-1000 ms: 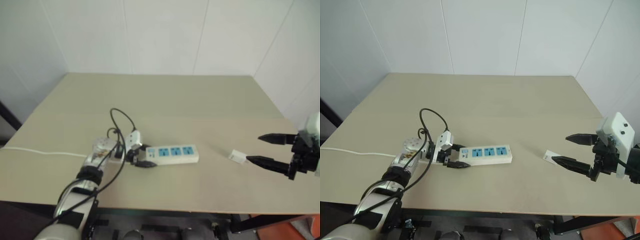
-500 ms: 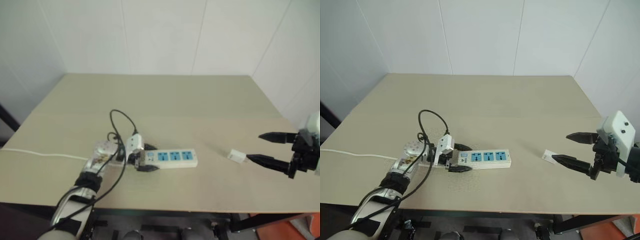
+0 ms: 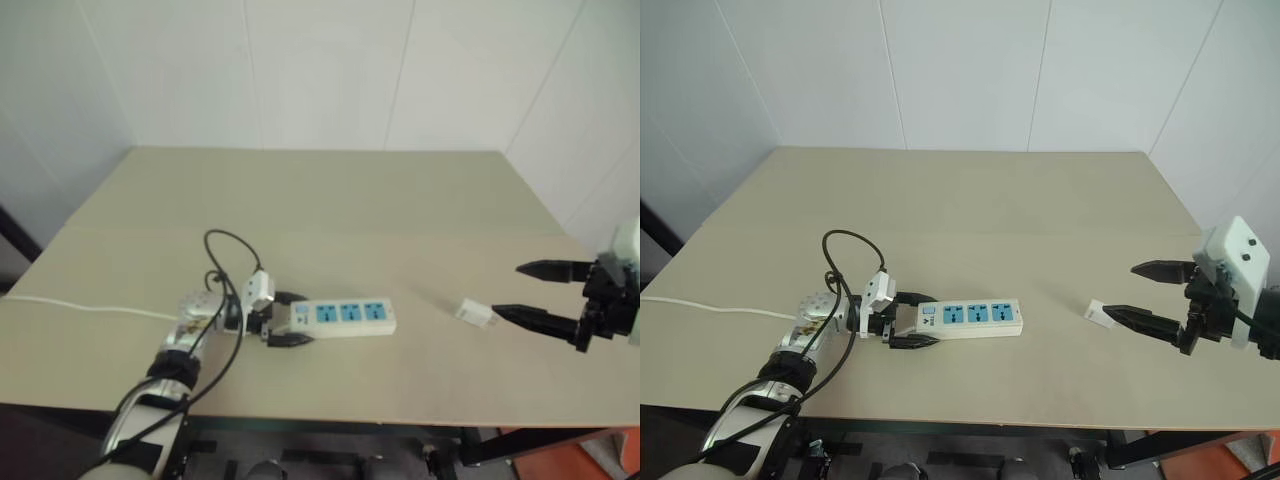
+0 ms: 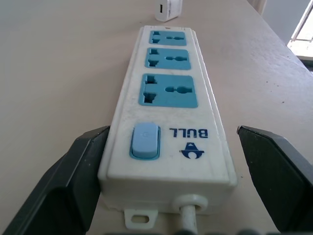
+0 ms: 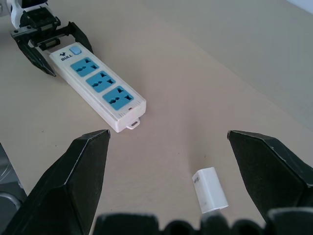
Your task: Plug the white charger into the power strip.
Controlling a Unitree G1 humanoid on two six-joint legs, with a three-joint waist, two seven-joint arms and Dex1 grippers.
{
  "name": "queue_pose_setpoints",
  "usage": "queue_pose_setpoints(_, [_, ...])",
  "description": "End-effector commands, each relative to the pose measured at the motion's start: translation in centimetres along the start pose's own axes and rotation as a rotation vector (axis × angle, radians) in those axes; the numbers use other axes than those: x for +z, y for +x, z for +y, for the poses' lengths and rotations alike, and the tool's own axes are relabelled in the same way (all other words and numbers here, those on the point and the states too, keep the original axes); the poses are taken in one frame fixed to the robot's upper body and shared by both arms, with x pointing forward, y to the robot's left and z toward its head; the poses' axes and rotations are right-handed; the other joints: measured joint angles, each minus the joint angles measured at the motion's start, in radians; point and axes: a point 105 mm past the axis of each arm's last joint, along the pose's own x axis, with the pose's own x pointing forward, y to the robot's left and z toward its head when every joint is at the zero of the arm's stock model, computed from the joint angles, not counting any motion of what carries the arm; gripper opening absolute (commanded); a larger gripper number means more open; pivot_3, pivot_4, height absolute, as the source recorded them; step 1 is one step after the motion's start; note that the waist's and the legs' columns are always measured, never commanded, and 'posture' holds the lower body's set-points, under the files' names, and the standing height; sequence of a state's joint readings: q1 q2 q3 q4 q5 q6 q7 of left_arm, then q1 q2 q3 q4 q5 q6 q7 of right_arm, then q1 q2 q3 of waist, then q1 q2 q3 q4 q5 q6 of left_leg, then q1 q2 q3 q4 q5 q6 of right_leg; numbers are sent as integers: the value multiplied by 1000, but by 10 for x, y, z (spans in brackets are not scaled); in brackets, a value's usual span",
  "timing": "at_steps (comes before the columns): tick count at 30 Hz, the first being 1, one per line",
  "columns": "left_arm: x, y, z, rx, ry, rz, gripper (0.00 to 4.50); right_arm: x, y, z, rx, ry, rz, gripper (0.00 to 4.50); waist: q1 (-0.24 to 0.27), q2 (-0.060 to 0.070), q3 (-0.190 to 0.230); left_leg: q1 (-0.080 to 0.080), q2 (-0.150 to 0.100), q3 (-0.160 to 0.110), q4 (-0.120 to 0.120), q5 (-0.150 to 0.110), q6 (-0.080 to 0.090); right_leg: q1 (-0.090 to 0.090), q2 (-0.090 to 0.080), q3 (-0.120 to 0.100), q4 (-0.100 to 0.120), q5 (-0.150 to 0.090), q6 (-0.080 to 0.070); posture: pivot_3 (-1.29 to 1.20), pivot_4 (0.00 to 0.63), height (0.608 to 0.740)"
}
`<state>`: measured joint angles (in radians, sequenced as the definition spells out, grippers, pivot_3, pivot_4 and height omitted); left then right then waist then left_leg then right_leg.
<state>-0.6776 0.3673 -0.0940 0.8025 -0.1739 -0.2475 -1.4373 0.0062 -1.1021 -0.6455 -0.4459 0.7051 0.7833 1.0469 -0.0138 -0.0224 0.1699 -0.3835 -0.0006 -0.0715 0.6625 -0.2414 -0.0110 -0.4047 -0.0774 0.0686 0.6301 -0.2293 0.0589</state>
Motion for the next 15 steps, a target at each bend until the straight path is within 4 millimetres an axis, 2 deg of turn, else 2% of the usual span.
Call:
queue_pose_setpoints(1, [1,3,8,33,22,1,4478,13,-7,3,-5,-35,-30,4500,0,0,0,0,0,0,0,0,0,0,0,0,0,0,0,0,150,740])
queue_pose_setpoints(10, [-8,17,6,1,6,15,4478,17,-9,4,-12,-37,-32,4500,8,1,-3,1,0,0,0,0,0,2,0,0,0,0,0,0,150,740])
queue_pose_setpoints(14, [-12,21,-3,-55,-5,22,4478,17,-8,4,-12,-37,-31,4500,10,2,-4,2,-1,0,0,0,0,2,0,0,0,0,1,0,150,740])
queue_pose_setpoints(15, [-13,21,-5,-65,-5,26,4294,17,-8,4,-12,-37,-32,4500,10,2,-4,1,-1,0,0,0,0,2,0,0,0,0,1,0,150,740])
